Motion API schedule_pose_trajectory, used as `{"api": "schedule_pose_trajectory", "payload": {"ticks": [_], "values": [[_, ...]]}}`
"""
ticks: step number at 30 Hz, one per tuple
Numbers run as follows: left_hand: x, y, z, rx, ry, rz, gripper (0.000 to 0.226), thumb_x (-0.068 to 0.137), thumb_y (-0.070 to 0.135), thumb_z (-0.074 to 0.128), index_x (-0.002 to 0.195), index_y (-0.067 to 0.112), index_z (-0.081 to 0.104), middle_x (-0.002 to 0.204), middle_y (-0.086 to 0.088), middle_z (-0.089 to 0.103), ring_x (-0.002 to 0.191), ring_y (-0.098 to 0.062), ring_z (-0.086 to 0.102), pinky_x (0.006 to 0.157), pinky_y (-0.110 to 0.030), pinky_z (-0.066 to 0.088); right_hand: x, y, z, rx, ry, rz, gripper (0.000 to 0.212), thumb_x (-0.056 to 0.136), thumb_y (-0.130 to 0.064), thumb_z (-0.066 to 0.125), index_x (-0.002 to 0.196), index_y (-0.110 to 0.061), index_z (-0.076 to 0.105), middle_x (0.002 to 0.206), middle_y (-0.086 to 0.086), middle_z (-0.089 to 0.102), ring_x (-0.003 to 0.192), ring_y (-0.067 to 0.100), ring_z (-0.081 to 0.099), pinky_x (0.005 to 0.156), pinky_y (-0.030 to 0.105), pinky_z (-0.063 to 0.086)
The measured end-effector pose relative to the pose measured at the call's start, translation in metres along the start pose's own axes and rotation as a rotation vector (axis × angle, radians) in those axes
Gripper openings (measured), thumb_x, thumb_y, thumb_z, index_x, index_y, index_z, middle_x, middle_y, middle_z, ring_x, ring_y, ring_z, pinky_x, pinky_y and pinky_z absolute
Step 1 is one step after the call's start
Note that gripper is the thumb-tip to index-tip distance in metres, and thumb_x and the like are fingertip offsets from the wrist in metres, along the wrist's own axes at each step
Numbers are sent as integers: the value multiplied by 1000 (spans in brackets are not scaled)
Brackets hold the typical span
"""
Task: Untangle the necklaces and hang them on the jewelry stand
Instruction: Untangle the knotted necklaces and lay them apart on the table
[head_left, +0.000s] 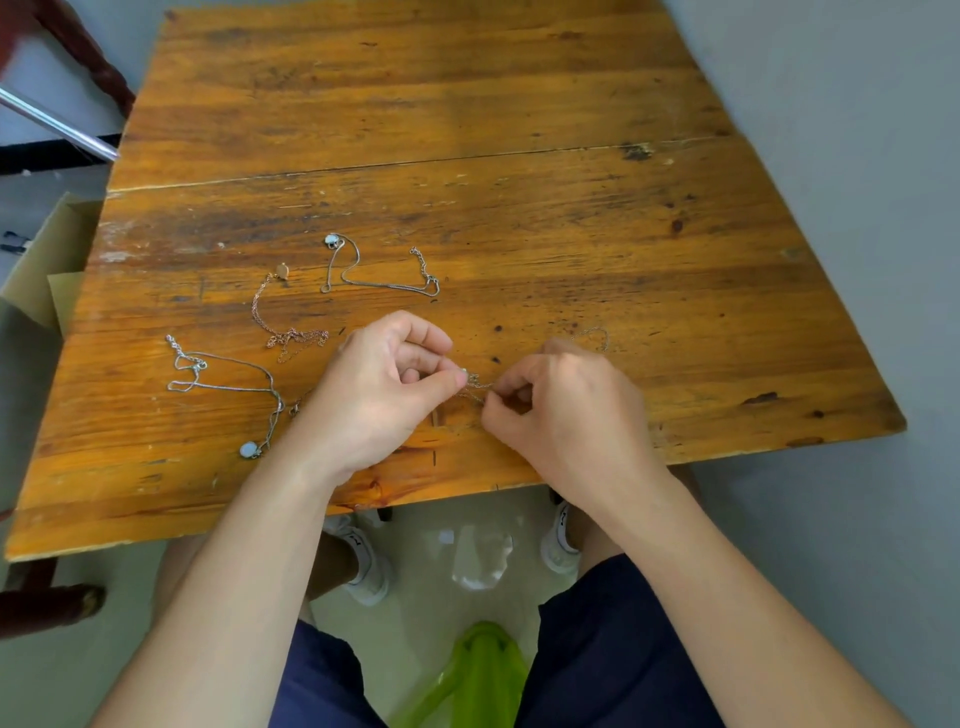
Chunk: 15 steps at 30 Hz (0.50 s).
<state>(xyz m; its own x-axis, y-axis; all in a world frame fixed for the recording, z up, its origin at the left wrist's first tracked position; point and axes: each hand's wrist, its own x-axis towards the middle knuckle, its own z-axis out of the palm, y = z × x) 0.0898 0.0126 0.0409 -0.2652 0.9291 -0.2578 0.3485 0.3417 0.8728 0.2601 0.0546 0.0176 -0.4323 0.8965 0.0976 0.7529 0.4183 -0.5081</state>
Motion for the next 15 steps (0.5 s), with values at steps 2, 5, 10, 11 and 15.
{"api": "schedule_pose_trajectory", "payload": {"ticks": [2, 5, 10, 11, 15], "values": [[-1, 0, 3, 16, 17, -4, 19, 83, 20, 75, 97, 23, 63, 83, 3, 73, 57, -1, 47, 63, -22, 48, -1, 1, 1, 23, 4, 4, 8, 81, -36, 70, 80, -31, 75, 78, -11, 57, 65, 13, 60, 51, 25, 42], [-1, 0, 5, 22, 15, -11, 17, 86, 17, 72, 101, 23, 66, 86, 2, 72, 61, -1, 53, 62, -17, 48, -6, 5, 2, 140, 24, 15, 6, 80, -32, 71, 80, -27, 74, 79, -10, 57, 65, 11, 59, 56, 32, 52], [-2, 2, 5, -37, -86, -36, 20, 94, 17, 63, 108, 27, 72, 95, 13, 72, 82, 1, 63, 65, -12, 48, -11, 12, 1, 350, 37, 31, 6, 84, -28, 70, 84, -22, 72, 82, -12, 55, 72, 4, 53, 65, 22, 45], [-3, 3, 6, -49, -99, -35, 19, 94, 18, 62, 105, 28, 73, 92, 15, 72, 80, 5, 62, 65, -14, 49, -11, 13, 0, 369, 29, 33, 6, 84, -28, 69, 85, -22, 71, 82, -12, 54, 74, 5, 53, 66, 20, 44], [-3, 5, 8, -89, -111, -29, 16, 94, 17, 61, 99, 26, 74, 76, 16, 67, 63, 4, 51, 62, -22, 44, -14, 16, -4, 303, -8, 11, 10, 83, -34, 66, 86, -25, 70, 85, -12, 53, 74, 8, 54, 66, 28, 50]]}}
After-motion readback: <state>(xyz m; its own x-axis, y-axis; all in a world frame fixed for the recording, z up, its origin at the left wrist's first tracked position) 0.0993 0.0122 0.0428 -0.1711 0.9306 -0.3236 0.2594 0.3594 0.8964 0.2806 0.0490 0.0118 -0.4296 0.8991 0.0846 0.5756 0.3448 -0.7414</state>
